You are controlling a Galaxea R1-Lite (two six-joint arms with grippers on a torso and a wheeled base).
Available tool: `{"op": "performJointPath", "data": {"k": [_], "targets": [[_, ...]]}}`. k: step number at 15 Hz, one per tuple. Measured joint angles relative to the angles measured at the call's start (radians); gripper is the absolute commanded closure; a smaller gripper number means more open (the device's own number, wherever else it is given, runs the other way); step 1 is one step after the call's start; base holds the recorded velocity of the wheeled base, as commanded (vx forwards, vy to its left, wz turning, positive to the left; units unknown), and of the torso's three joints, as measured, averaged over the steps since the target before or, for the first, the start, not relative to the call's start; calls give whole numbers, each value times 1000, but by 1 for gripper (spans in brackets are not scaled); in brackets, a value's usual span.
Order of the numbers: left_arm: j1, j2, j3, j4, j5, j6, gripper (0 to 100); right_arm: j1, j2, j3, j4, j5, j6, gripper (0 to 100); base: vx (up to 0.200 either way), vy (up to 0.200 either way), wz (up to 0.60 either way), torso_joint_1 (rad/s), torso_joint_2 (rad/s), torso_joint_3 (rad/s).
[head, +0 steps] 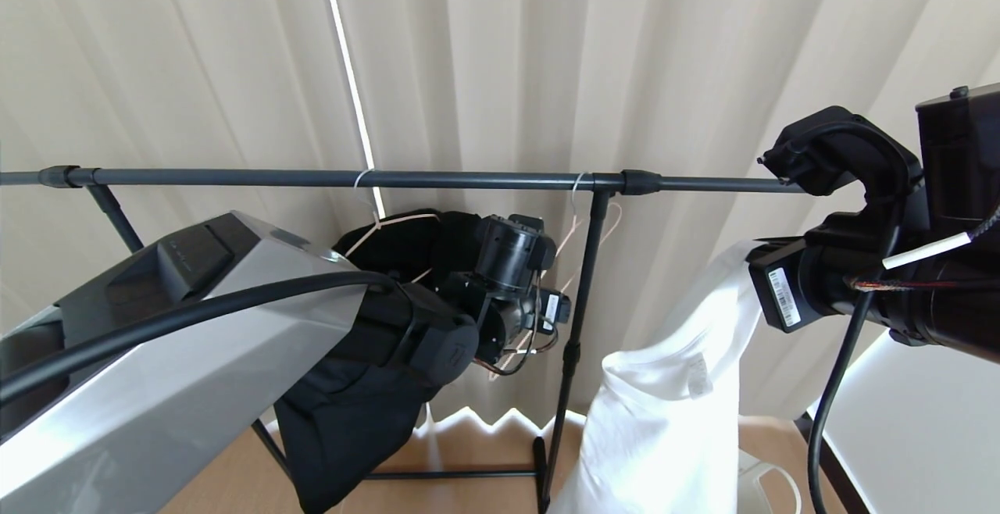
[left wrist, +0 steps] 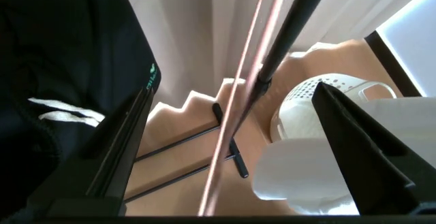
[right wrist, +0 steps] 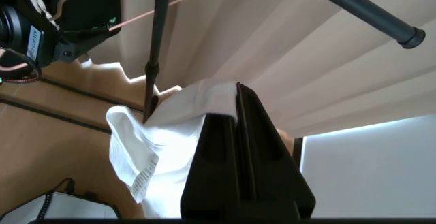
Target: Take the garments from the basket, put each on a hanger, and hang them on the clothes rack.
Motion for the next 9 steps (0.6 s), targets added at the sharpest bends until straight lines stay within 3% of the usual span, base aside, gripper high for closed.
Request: {"op": "performJointPath", "data": {"k": [2, 3, 9], "targets": [[5, 17, -26, 0, 9, 0, 0, 0, -1, 0, 0, 0, 0, 100, 0, 0, 0, 0, 0, 0], [10, 28, -43, 0, 17, 0, 100, 0, -1, 0, 0, 0, 0, 100, 0, 0, 0, 0, 0, 0], [16, 74, -98, 4, 32, 0, 100, 0, -3, 0, 0, 0, 0, 100, 0, 0, 0, 0, 0, 0]]}}
